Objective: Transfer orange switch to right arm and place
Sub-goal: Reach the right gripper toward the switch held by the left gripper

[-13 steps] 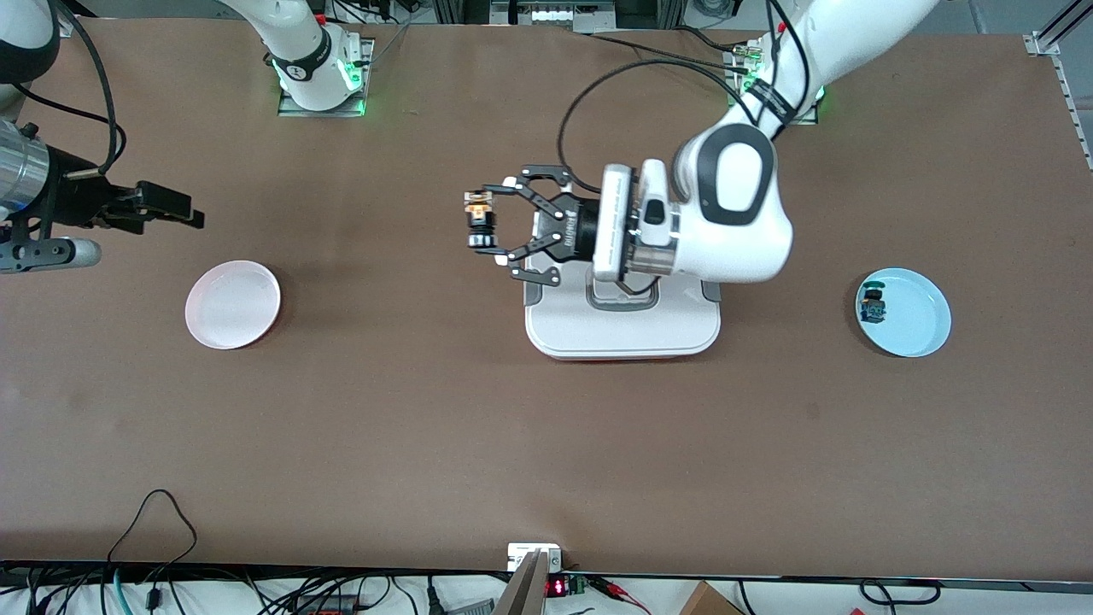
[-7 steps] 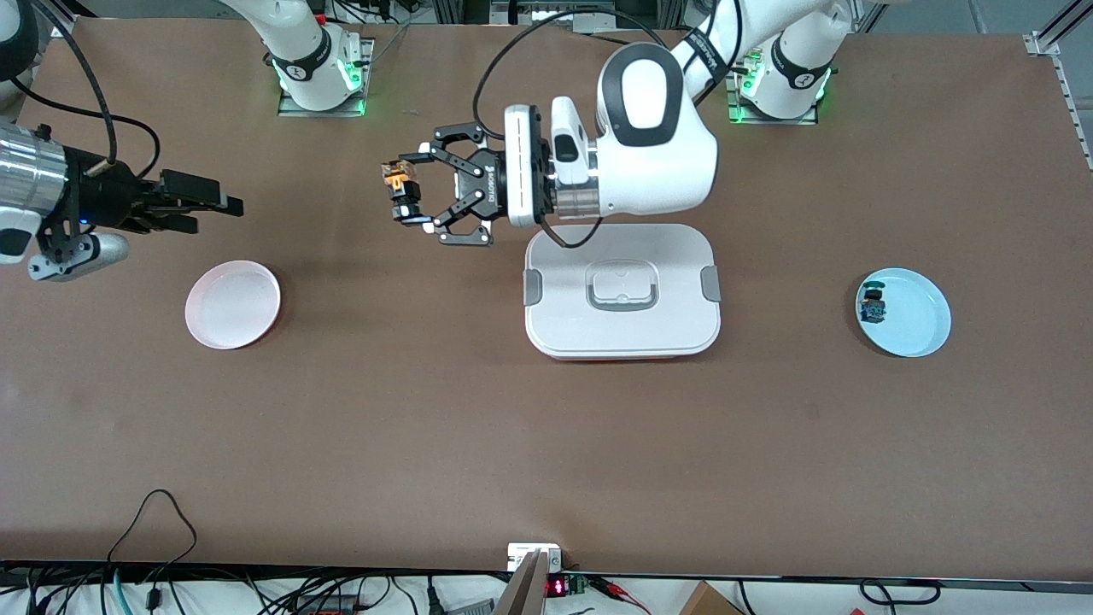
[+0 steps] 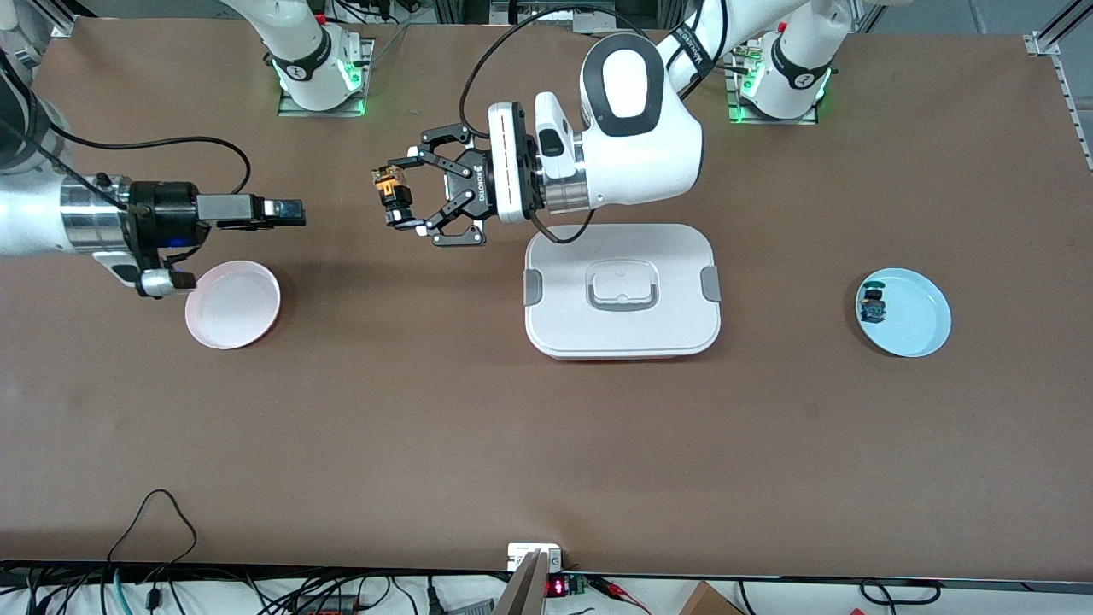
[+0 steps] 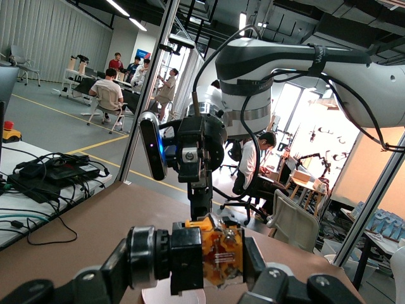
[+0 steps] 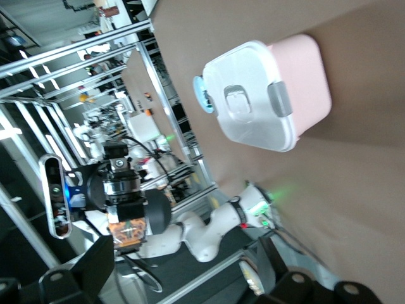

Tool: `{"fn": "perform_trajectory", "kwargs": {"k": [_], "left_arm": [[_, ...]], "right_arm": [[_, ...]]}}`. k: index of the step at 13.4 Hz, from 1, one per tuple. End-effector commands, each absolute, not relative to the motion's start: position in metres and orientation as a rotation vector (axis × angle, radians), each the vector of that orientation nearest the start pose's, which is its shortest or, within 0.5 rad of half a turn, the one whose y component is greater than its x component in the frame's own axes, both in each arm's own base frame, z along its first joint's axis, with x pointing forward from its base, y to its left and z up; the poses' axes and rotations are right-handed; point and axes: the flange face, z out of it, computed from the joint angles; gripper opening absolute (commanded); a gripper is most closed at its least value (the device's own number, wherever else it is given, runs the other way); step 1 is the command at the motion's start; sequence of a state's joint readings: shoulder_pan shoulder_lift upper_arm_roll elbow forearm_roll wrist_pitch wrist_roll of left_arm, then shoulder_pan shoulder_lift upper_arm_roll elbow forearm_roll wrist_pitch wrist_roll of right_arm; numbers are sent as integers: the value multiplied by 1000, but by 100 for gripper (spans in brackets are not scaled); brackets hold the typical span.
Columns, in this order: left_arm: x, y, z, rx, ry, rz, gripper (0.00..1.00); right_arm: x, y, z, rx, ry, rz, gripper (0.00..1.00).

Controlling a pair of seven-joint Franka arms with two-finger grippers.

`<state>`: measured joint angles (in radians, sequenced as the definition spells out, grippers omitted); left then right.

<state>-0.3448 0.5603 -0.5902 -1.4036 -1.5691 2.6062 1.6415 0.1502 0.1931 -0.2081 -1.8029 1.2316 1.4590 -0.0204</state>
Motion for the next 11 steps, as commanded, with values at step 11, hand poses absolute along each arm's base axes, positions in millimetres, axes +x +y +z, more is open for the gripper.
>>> {"fn": "perform_trajectory", "kwargs": {"k": [11], "left_arm": [[540,-519,485,1503,-917,1008,0]], "right_arm": [[593,158,448,-1526,334,672,100]]}}
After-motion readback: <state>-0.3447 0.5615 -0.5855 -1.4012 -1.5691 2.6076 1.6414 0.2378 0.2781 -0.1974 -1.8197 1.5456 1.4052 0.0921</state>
